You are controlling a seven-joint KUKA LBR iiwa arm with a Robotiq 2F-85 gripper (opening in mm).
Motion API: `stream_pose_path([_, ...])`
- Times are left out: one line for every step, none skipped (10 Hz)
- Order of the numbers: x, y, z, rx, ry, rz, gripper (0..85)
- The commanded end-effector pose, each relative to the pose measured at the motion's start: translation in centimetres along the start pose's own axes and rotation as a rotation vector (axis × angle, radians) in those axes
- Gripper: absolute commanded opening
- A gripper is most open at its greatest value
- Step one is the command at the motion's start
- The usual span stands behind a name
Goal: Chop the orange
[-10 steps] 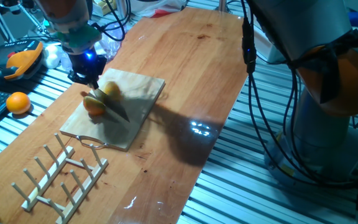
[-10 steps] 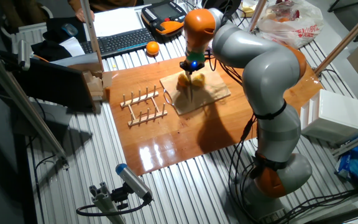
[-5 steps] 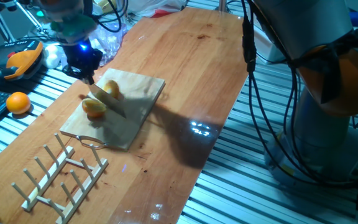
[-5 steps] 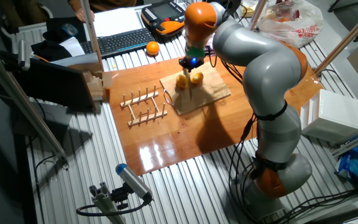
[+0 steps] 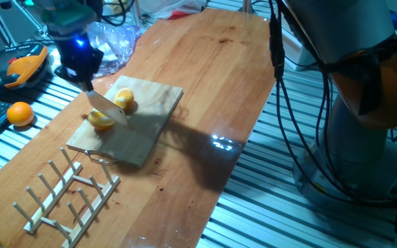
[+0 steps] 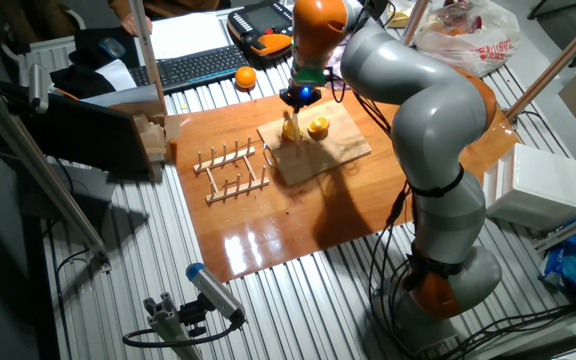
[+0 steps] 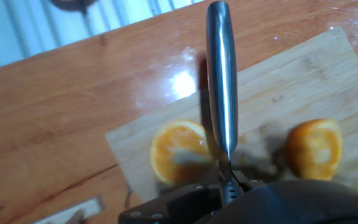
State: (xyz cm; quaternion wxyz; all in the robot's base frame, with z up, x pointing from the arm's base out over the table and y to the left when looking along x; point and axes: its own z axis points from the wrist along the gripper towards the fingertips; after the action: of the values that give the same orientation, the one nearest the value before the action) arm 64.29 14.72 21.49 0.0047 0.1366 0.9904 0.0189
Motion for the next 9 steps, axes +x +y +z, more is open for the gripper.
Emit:
stream_pose_path([0.19, -0.14, -0.50, -0.011, -0.001, -0.020, 0.0])
stream_pose_path([0.41, -0.29, -0.75, -0.051, 0.008, -0.030, 0.0])
stream_pose_path([0.64, -0.37, -0.86, -0.069, 0.018, -0.040, 0.0])
stream_pose_path([0.72, -0.38, -0.91, -0.064, 0.023, -0.056, 0.0])
stream_pose_path([0.70, -0.40, -0.90, -0.069, 0.029, -0.058, 0.0])
stream_pose_path([0.60, -0.48, -0.84, -0.065, 0.026, -0.067, 0.0])
stream_pose_path([0.55, -0.51, -0.80, -0.064, 0.025, -0.078, 0.0])
stream_pose_path([0.55, -0.51, -0.80, -0.063, 0.025, -0.091, 0.0])
stream_pose_path([0.55, -0.51, -0.80, -0.052, 0.023, -0.102, 0.0])
